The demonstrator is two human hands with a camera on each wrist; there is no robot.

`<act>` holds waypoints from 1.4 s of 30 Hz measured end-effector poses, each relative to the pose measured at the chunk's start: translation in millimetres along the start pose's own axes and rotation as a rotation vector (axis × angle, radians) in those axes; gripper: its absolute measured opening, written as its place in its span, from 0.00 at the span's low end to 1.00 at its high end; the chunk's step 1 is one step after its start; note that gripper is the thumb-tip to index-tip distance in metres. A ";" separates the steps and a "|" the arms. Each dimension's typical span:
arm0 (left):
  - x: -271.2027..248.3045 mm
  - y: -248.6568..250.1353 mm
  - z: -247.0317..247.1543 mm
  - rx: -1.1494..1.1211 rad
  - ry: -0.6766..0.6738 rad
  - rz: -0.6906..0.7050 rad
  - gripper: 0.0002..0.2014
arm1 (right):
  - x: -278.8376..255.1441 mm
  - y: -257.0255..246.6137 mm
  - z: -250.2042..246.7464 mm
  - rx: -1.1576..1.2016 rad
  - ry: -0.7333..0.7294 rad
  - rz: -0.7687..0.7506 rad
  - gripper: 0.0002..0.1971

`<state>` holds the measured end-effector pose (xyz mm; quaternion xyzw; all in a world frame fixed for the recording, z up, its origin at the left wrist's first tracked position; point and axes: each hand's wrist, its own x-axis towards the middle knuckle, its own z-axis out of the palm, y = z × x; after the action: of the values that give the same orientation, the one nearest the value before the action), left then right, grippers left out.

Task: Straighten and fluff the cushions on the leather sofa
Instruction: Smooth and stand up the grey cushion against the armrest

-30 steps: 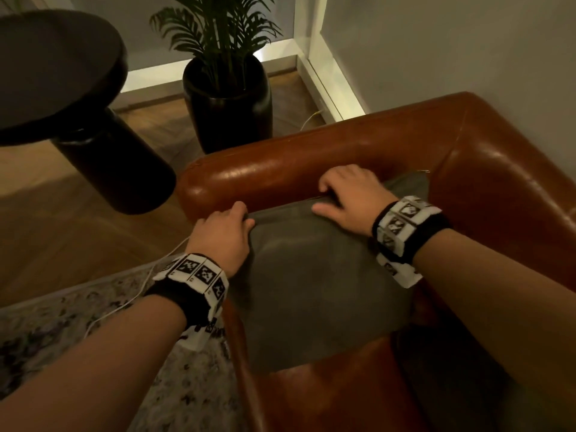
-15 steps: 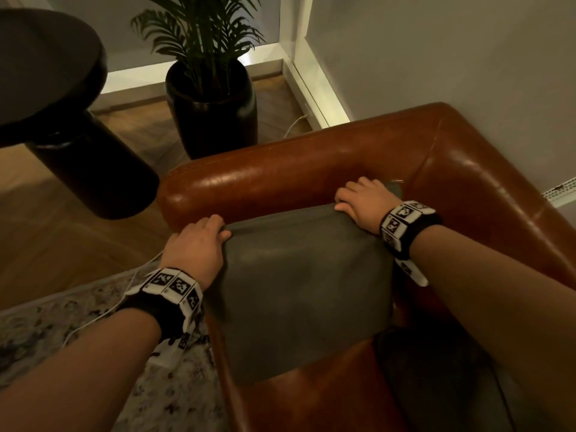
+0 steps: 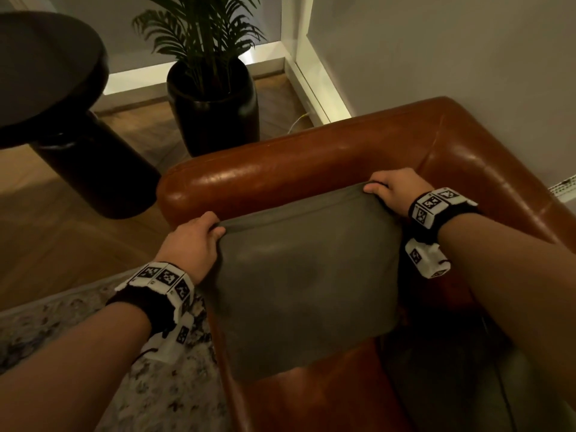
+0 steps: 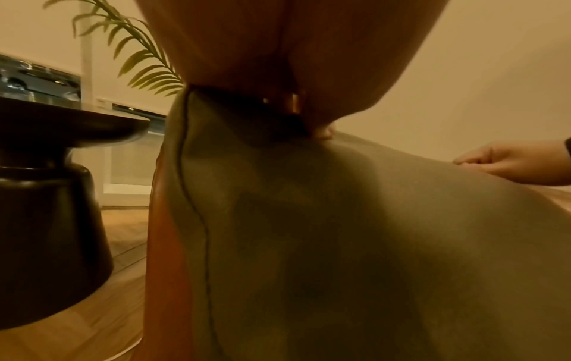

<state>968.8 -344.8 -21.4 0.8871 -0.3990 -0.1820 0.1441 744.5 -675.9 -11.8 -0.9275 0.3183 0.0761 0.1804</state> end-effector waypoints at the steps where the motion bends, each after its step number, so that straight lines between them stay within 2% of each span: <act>1: 1.0 0.4 -0.3 0.017 -0.003 -0.007 0.07 | -0.8 -6.5 -1.1 -0.013 -0.004 0.006 0.15; 2: 1.9 2.3 -0.1 0.050 -0.014 -0.008 0.09 | -1.3 -16.2 -2.1 -0.040 -0.004 -0.010 0.16; 4: 5.2 11.4 2.1 0.166 -0.052 0.004 0.16 | 0.3 -46.5 -0.6 -0.136 -0.037 -0.145 0.22; 6: 10.9 25.7 5.0 0.250 -0.101 -0.009 0.24 | 3.6 -85.9 13.1 -0.217 -0.129 -0.290 0.30; 7: 14.7 31.5 5.6 0.243 -0.117 -0.040 0.24 | 5.5 -104.7 24.0 -0.233 -0.175 -0.326 0.33; 9: 22.0 34.7 5.5 0.152 -0.120 -0.084 0.16 | 7.0 -132.3 44.4 -0.227 -0.218 -0.362 0.33; 11: 24.3 29.1 5.0 0.069 -0.101 -0.076 0.09 | 8.2 -139.3 56.1 -0.186 -0.192 -0.374 0.29; 14: 20.6 22.5 7.2 0.027 -0.040 -0.019 0.08 | 12.8 -119.8 52.7 -0.131 -0.139 -0.358 0.24; 19: 8.2 15.6 13.9 0.024 0.047 0.035 0.09 | 6.8 -38.8 25.5 -0.335 -0.089 -0.150 0.21; 22: 3.0 18.1 15.1 0.070 0.073 0.079 0.11 | -5.5 -10.0 17.5 -0.278 -0.100 -0.039 0.18; 24: 2.9 16.6 13.2 0.129 0.047 0.113 0.13 | -7.1 -9.9 13.7 -0.247 -0.108 -0.026 0.17; 28: 4.1 -11.8 3.9 0.179 -0.010 0.123 0.11 | -4.1 -13.6 10.3 -0.184 0.037 -0.058 0.16; 30: 4.9 -18.8 1.8 0.162 0.009 0.124 0.10 | -2.5 -13.2 11.6 -0.139 0.091 -0.074 0.17; 32: 4.6 -18.0 -0.1 0.040 0.073 0.060 0.11 | -2.0 -11.3 14.6 -0.081 0.193 -0.070 0.16; 33: 3.3 -19.7 -0.6 -0.051 0.105 0.006 0.11 | -2.6 -8.3 17.0 -0.029 0.278 -0.024 0.15; 35: -4.7 -27.8 -0.3 -0.222 0.167 -0.093 0.10 | -5.1 -2.2 18.2 0.242 0.384 0.218 0.19; 37: -18.2 -34.8 2.6 -0.364 0.143 -0.183 0.10 | -6.3 0.1 20.4 0.562 0.263 0.498 0.28; 39: -26.0 -36.2 7.3 -0.431 0.101 -0.223 0.09 | -4.5 -0.3 23.4 0.608 0.160 0.581 0.33; 42: -18.9 -34.3 4.3 -0.402 0.163 -0.210 0.09 | -3.9 -6.1 24.3 0.470 0.251 0.615 0.31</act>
<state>977.7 -309.0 -35.0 0.8889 -0.2473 -0.1997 0.3298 744.6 -659.9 -31.4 -0.7247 0.6092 -0.0621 0.3160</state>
